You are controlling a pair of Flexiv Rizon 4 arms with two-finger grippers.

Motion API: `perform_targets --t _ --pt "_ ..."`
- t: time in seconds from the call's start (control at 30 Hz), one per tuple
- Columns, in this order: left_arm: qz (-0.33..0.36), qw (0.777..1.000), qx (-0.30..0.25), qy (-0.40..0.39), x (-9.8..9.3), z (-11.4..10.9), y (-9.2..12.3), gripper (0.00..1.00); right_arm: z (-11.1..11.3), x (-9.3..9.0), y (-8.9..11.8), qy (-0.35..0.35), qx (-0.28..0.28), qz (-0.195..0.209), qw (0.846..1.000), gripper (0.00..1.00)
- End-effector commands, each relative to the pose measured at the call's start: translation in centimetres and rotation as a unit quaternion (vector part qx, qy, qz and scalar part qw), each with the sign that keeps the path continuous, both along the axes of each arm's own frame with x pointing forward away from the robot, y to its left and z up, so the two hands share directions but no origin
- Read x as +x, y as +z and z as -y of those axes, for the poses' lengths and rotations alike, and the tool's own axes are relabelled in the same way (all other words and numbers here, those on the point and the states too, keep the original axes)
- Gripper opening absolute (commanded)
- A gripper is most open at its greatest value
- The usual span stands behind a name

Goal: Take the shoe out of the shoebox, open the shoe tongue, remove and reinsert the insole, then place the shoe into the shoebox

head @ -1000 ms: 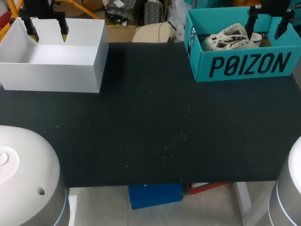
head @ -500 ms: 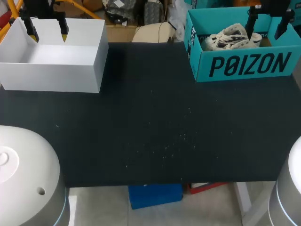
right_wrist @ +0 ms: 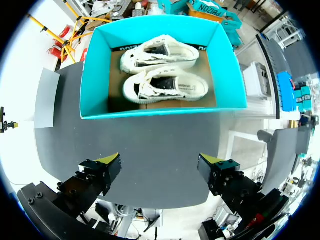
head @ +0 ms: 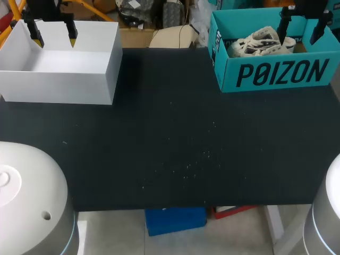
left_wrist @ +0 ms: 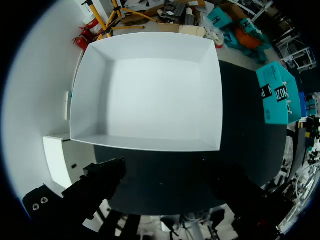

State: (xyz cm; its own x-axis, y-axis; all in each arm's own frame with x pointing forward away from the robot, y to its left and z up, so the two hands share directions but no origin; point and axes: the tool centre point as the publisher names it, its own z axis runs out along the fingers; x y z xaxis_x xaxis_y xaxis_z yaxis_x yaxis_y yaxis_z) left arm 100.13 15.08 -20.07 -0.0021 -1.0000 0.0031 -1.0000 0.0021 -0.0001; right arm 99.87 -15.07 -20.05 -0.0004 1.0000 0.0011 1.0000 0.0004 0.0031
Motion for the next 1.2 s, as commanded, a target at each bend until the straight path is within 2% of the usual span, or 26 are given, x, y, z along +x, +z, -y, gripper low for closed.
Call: perform_targets --t 0.03,0.1,0.17,0.2,0.27,0.3,0.33,0.37,0.4,1.0,1.1,1.2 --pt "-0.001 1.000 0.001 0.001 0.0 0.0 0.1 1.00 0.0 0.0 0.0 0.000 0.000 0.000 1.000 1.00" --pt "-0.001 1.000 0.001 0.001 0.0 0.0 0.1 1.00 0.0 0.0 0.0 0.000 0.000 0.000 1.000 1.00" --pt "-0.001 1.000 0.001 0.001 0.0 0.0 0.1 1.00 -0.1 0.6 0.0 0.042 -0.010 0.001 0.999 1.00" --pt "-0.001 1.000 0.001 0.001 0.0 0.0 0.1 1.00 -0.2 1.0 0.0 0.101 -0.035 0.009 0.994 1.00" --pt "-0.001 1.000 0.001 0.001 0.0 0.0 0.1 1.00 -0.6 1.3 0.1 0.240 -0.043 0.026 0.969 1.00" --pt "-0.001 1.000 0.001 0.001 0.0 0.0 0.1 1.00 -0.7 1.2 0.3 0.318 -0.043 0.034 0.947 1.00" --pt "-0.001 1.000 0.001 0.001 0.0 0.0 0.1 1.00 -0.6 0.8 0.3 0.409 -0.056 0.044 0.910 1.00" --pt "-0.001 1.000 0.001 0.001 0.0 0.0 0.1 1.00 -0.3 0.3 0.4 0.496 -0.068 0.041 0.865 1.00" --pt "-0.001 1.000 0.001 0.001 0.0 0.0 0.1 1.00 0.1 -0.4 0.4 0.578 -0.075 0.023 0.812 1.00" --pt "-0.001 1.000 0.001 0.001 0.0 0.0 0.1 1.00 0.1 -0.4 0.4 0.578 -0.075 0.023 0.812 1.00" --pt "-0.001 1.000 0.001 0.001 0.0 0.0 0.1 1.00 -0.9 1.0 0.2 0.606 -0.064 0.031 0.793 1.00" --pt "-0.001 1.000 0.001 0.001 0.0 0.0 0.1 1.00 -2.4 2.8 0.0 0.665 -0.032 0.016 0.746 1.00"
